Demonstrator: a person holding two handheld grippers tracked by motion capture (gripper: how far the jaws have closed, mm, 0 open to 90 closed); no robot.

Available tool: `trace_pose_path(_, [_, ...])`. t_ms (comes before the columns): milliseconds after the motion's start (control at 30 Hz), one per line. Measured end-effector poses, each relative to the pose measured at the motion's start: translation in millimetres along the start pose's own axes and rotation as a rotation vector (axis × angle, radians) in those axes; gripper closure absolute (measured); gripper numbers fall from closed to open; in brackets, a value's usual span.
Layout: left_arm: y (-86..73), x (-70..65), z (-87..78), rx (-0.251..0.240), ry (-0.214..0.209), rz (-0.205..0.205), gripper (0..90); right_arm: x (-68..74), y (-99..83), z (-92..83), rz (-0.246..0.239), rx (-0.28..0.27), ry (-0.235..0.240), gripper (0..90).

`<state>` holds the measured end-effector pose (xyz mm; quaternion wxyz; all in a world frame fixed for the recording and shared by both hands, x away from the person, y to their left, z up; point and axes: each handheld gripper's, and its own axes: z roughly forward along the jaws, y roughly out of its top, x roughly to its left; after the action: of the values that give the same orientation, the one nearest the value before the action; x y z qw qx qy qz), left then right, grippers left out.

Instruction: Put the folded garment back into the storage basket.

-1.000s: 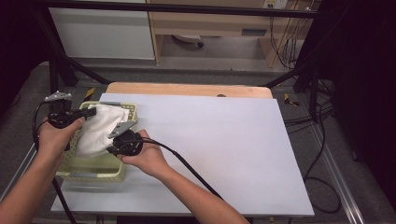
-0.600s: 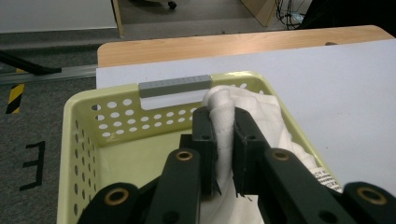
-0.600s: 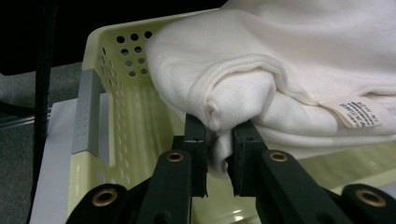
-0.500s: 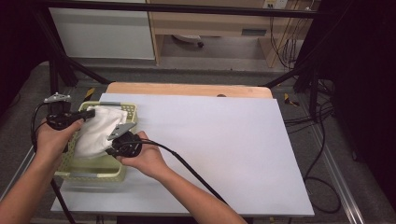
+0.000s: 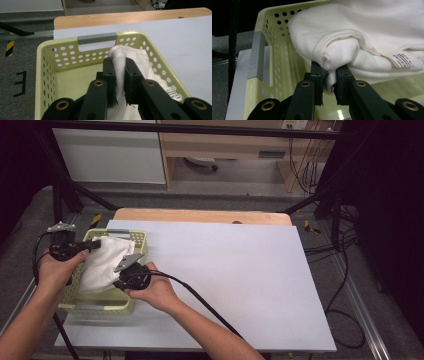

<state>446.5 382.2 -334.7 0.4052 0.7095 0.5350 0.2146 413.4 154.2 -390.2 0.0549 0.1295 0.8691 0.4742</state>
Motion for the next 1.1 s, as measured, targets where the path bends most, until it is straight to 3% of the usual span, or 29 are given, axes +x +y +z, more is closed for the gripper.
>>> trace_pose_path(267, [-1.1, -3.4, 7.6, 0.017, 0.01, 0.033, 81.1, -4.6, -4.1, 0.5, 0.01, 0.01, -0.001, 79.1])
trace_pose_path(700, [-0.2, -11.2, 14.2, 0.012, 0.008, 0.048, 80.5, -7.6, -10.3, -6.1, 0.012, 0.007, -0.005, 78.1])
trace_pose_path(767, [-0.3, -12.3, 14.5, -0.029, 0.022, 0.069, 72.9, -7.4, -10.5, -6.3, 0.033, 0.013, -0.002, 68.7])
trace_pose_path(867, [0.1, -12.4, 14.4, -0.066, 0.035, 0.06, 48.1, -6.5, -11.0, -10.3, 0.045, 0.019, -0.021, 52.5])
trace_pose_path(1000, [-3.8, -17.4, 14.8, -0.082, 0.055, 0.045, 36.9, -4.6, -11.4, -24.5, 0.067, -0.026, -0.037, 37.0])
trace_pose_path(1100, [-5.7, -24.8, 14.1, -0.099, 0.051, 0.033, 32.6, -2.9, -12.7, -36.2, 0.054, -0.042, -0.056, 30.2])
